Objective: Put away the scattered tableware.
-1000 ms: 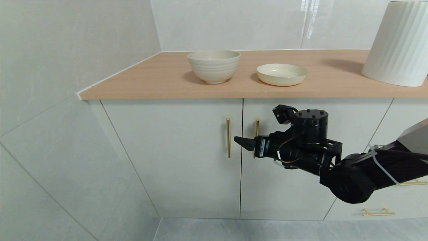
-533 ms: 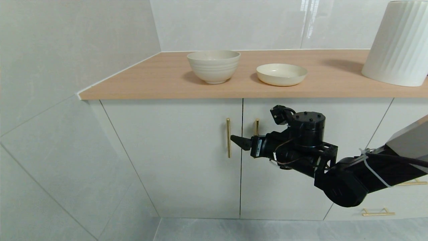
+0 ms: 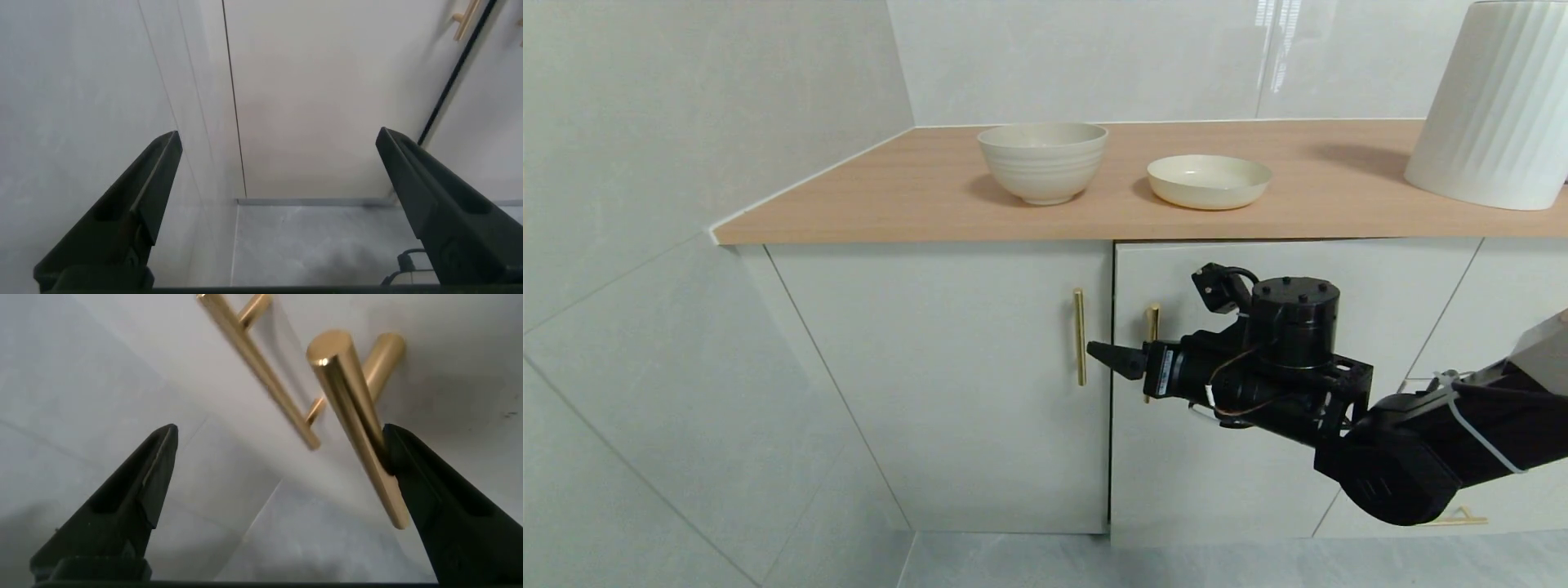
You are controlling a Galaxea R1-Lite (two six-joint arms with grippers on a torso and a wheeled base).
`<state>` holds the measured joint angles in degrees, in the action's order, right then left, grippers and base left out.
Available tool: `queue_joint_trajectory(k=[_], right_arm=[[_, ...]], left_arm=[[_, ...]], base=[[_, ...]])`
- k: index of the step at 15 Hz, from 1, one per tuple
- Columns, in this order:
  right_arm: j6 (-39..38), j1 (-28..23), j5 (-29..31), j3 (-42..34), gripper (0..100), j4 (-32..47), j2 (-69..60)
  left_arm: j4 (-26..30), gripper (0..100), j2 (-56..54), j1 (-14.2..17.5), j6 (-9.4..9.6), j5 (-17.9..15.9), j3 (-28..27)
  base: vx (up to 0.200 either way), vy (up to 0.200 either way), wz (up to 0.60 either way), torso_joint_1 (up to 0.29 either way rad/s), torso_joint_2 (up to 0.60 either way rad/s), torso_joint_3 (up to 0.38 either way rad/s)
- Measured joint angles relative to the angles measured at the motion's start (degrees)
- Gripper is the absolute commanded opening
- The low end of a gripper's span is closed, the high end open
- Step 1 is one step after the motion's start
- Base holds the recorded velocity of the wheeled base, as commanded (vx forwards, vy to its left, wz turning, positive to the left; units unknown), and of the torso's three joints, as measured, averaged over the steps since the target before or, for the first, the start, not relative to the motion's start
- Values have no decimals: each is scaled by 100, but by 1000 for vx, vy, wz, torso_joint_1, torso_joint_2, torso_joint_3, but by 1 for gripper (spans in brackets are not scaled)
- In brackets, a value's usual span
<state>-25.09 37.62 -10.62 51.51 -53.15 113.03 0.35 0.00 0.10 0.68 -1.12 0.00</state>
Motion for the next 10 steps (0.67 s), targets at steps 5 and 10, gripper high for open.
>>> queue_joint_trajectory(k=[5,10], right_arm=[[2,9,-755,-761,100,11,-645],[0,20,-903,-1185,100,-50,-1265]], left_arm=[[232,100,2,0,10,-98,-484],[561,100,750,6,558,-708,-1331]], base=[[0,0,0,0,0,0],[0,0,0,0,0,0]])
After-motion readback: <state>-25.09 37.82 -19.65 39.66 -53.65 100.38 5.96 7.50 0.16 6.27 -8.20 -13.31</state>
